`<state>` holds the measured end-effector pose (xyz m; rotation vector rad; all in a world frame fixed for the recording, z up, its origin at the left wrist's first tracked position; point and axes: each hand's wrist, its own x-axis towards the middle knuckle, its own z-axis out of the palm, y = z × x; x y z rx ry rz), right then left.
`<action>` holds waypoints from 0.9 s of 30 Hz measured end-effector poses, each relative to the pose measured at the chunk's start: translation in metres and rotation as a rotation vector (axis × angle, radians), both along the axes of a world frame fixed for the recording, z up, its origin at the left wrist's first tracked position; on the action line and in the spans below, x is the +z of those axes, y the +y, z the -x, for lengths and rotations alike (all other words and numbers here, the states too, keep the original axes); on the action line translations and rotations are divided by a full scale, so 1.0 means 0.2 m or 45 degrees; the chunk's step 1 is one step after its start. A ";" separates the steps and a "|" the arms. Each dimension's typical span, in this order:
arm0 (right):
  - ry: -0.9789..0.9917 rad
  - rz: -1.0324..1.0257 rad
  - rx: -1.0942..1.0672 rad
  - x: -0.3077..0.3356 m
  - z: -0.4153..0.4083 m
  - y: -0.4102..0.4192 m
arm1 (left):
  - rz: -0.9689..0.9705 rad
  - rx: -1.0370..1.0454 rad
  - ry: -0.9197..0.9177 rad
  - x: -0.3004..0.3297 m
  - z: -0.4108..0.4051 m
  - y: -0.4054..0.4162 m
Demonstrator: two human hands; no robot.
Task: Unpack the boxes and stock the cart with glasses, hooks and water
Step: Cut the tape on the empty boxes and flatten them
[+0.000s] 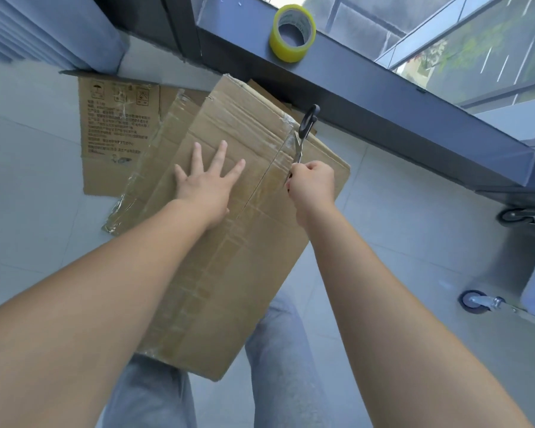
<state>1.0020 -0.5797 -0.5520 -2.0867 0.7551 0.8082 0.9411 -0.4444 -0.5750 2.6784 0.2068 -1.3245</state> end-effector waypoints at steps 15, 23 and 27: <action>-0.155 0.290 -0.220 -0.08 0.05 0.34 | 0.076 -0.599 -0.145 -0.13 0.17 0.30; -0.008 0.315 -0.175 -0.04 0.16 0.35 | 0.097 -0.586 -0.164 -0.15 0.16 0.30; 0.038 0.350 -0.154 -0.03 0.30 0.38 | 0.093 -0.574 -0.157 -0.15 0.17 0.30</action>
